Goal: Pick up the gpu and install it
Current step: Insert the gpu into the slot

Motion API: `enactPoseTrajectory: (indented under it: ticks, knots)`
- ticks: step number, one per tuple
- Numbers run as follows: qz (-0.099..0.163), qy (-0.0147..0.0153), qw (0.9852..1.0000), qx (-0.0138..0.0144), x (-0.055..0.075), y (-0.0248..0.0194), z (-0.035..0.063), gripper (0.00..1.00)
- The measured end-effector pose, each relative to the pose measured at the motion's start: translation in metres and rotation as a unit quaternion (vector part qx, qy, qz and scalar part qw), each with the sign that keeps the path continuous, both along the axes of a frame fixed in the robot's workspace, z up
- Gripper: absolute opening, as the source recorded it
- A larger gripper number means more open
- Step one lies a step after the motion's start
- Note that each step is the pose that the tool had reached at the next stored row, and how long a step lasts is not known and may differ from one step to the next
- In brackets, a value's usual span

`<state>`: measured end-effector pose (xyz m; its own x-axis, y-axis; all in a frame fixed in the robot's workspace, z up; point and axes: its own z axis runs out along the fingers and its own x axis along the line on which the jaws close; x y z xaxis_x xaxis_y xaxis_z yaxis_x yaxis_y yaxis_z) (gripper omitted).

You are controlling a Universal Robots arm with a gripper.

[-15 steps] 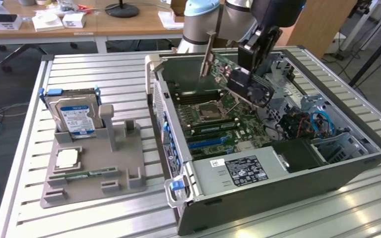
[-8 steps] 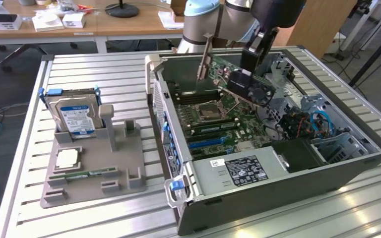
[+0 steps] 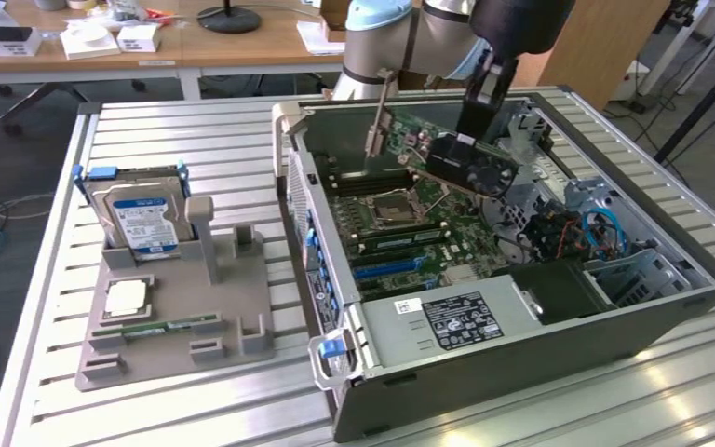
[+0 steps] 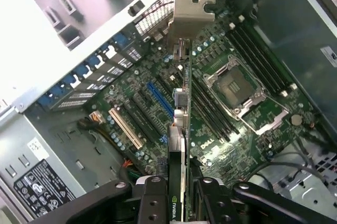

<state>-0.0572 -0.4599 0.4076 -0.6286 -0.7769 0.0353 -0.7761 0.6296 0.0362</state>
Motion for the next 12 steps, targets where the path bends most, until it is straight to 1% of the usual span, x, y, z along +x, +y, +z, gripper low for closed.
enactPoseTrajectory:
  ticks: [3, 6, 8, 12]
  knots:
    - [0.027, 0.0000, 0.9996, 0.0000, 0.0000, 0.0000, -0.0006, 0.26]
    - [0.055, 0.0000, 0.9985, 0.0000, 0.0000, 0.0000, -0.0012, 0.26]
    - [0.072, 0.0000, 0.9974, -0.0001, 0.0000, 0.0000, -0.0017, 0.26]
    - [0.109, 0.0000, 0.9940, 0.0000, 0.0000, 0.0000, -0.0029, 0.26]
